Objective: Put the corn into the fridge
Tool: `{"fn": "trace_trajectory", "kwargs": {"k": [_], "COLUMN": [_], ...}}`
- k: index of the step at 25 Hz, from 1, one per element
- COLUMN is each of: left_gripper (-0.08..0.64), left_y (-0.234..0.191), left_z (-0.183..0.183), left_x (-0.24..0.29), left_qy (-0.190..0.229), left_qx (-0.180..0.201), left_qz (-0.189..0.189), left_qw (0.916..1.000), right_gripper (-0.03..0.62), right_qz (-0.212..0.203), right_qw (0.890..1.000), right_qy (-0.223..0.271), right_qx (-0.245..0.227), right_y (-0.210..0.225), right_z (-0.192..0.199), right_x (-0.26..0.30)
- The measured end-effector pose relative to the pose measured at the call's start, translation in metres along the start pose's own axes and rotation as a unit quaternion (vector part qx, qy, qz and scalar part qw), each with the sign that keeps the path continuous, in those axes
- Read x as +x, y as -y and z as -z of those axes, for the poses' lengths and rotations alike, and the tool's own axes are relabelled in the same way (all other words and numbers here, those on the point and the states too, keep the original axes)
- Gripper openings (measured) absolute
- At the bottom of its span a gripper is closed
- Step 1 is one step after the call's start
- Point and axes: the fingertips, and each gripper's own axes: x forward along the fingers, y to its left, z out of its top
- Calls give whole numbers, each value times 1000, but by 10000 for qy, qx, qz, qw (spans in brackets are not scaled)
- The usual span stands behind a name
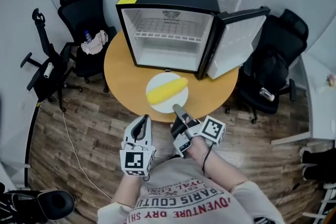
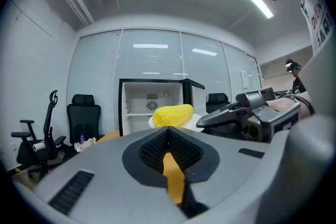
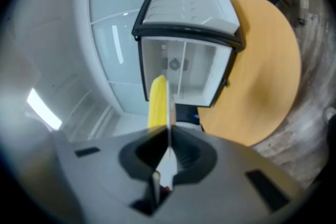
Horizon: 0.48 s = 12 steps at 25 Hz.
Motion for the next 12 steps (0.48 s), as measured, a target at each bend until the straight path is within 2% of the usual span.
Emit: {"fn": "trace_trajectory", "kwargs": {"k": [8,12], "left_gripper": [31,31], "left_y": [-2,-4], "left_z": [-6,-12], "left_x": [57,76], "left_qy": [86,117], "left_qx": [-29,-185], "left_qz": [16,263], "left_qw": [10000,9994], "right_gripper": [40,40], "right_qz": [60,115], "right_qw": [9994,9993], "right_qy": [-316,-352], "right_qx": [-115,1], "right_y": [8,11], "right_z": [-43,-54], "right_x": [45,61]}}
